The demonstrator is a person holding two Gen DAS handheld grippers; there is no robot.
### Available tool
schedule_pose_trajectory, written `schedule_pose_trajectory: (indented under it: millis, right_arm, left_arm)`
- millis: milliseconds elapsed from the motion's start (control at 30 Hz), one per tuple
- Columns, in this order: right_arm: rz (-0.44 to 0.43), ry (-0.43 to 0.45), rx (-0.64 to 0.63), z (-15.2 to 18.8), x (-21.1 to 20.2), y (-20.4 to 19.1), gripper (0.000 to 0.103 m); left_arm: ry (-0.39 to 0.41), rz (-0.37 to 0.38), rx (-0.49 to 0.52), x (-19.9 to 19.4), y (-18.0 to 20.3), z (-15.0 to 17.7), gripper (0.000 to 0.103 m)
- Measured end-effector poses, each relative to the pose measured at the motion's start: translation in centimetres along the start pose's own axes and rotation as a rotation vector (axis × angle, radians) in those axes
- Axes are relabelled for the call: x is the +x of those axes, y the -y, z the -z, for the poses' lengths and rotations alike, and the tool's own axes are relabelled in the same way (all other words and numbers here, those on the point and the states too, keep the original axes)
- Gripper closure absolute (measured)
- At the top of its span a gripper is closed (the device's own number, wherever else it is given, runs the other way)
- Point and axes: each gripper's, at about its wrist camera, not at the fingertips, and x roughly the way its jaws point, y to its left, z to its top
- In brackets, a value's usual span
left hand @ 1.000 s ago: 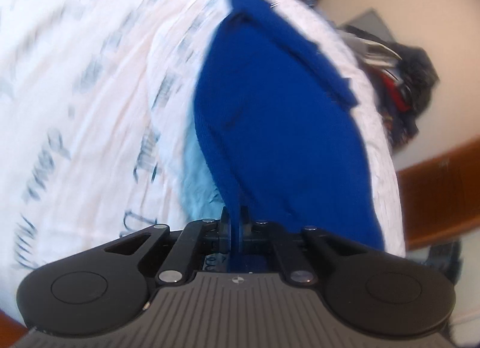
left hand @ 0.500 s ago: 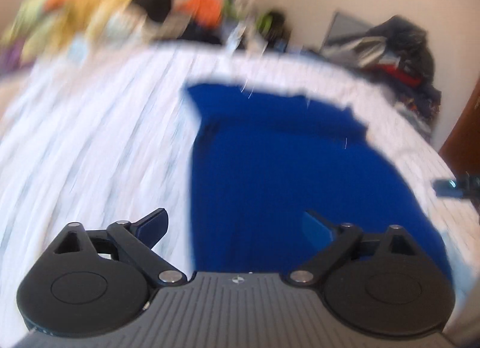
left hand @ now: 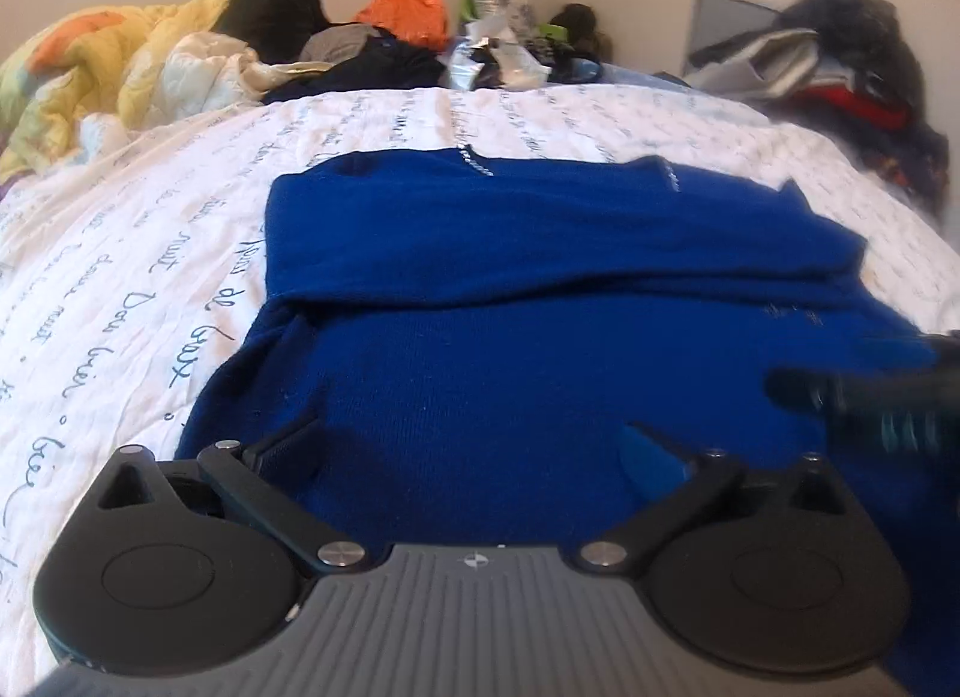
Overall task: Fold small clothes
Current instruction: 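Release the hem with both tools and lift them away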
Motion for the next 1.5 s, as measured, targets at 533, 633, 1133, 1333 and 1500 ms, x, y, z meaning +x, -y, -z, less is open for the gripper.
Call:
schedule_pose_trajectory:
  millis: [533, 633, 1133, 1333, 1500]
  right_arm:
    - [0.011, 0.017, 0.047, 3.9, -3.9, 1.7, 0.000]
    - [0.011, 0.017, 0.047, 3.9, -4.0, 1.8, 0.000]
    - [0.011, 0.017, 0.047, 3.9, -3.9, 1.7, 0.000]
    - [0.012, 0.017, 0.047, 3.8, -3.9, 1.7, 0.000]
    - [0.012, 0.017, 0.047, 3.8, -3.9, 1.7, 0.000]
  left_arm:
    - [0.002, 0.016, 0.036, -4.9, 1.0, 4.2, 0.000]
    - [0.003, 0.018, 0.036, -5.6, 0.6, 4.8, 0.000]
    - [0.005, 0.013, 0.033, -4.8, 0.9, 4.3, 0.000]
    - [0.005, 0.012, 0.032, -4.7, 1.0, 4.3, 0.000]
    - [0.005, 0.012, 0.032, -4.7, 1.0, 4.3, 0.000]
